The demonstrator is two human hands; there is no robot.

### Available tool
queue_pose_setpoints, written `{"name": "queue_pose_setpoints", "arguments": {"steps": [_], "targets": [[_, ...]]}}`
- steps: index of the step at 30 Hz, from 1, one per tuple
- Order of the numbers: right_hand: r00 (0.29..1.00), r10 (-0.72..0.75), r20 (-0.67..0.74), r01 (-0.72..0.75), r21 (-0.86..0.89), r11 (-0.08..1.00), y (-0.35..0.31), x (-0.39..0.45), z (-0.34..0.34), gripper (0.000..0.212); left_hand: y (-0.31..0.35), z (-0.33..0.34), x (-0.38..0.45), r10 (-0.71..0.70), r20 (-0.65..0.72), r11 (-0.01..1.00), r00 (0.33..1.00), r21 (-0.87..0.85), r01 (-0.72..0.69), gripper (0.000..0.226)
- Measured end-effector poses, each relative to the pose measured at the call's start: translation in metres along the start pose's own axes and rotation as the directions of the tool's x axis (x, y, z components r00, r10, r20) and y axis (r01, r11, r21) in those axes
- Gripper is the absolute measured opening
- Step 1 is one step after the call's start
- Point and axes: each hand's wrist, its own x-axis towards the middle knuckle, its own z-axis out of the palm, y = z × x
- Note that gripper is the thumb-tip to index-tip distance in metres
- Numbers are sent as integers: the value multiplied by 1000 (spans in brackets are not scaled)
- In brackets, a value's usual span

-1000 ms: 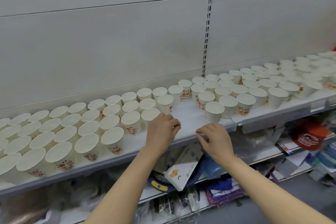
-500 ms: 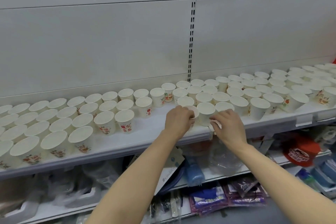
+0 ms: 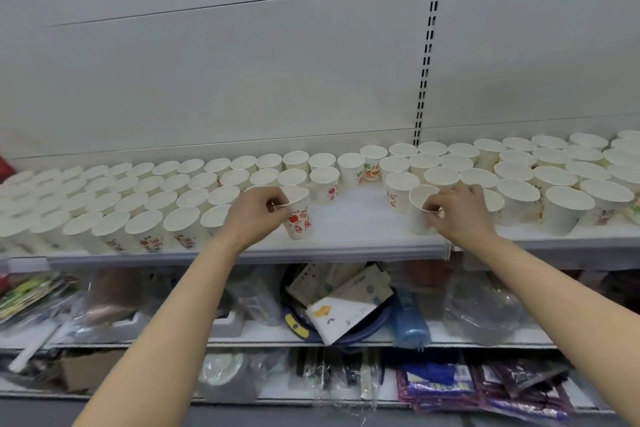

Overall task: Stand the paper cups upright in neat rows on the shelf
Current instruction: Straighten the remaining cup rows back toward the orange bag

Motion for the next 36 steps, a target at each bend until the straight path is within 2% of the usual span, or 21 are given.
{"name": "queue_pose_setpoints", "arguments": {"steps": [4, 8, 16, 21, 24, 27, 30, 36], "targets": [[998, -61, -6, 61, 172, 983, -43, 2, 6, 7, -29, -17, -2, -45, 12, 994, 999, 96, 43, 15], [996, -84, 9, 78, 253, 964, -84, 5, 15, 7, -47, -15, 2, -83, 42, 979, 996, 193, 73, 15], [998, -60, 11, 56, 248, 967, -121, 15, 28, 7, -69, -14, 8, -42, 29, 948, 999, 316, 31, 14], [996, -86, 8, 82, 214, 973, -140, 22, 40, 9, -84, -15, 11, -47, 89, 940, 995, 340, 14, 21], [991, -127, 31, 120, 180, 976, -152, 27, 47, 12, -83, -11, 13, 24, 102, 930, 994, 364, -60, 23], [986, -161, 52, 149, 184, 972, -154, 29, 51, 23, -83, -12, 15, 72, 99, 908, 993, 405, -106, 24], [983, -182, -8, 180, 211, 961, -145, 25, 53, 28, -87, -16, 17, 77, 98, 922, 992, 372, -108, 26], [981, -186, -60, 195, 211, 958, -147, 35, 57, 14, -65, -8, 37, 232, -6, 937, 973, 268, -222, 23]]}}
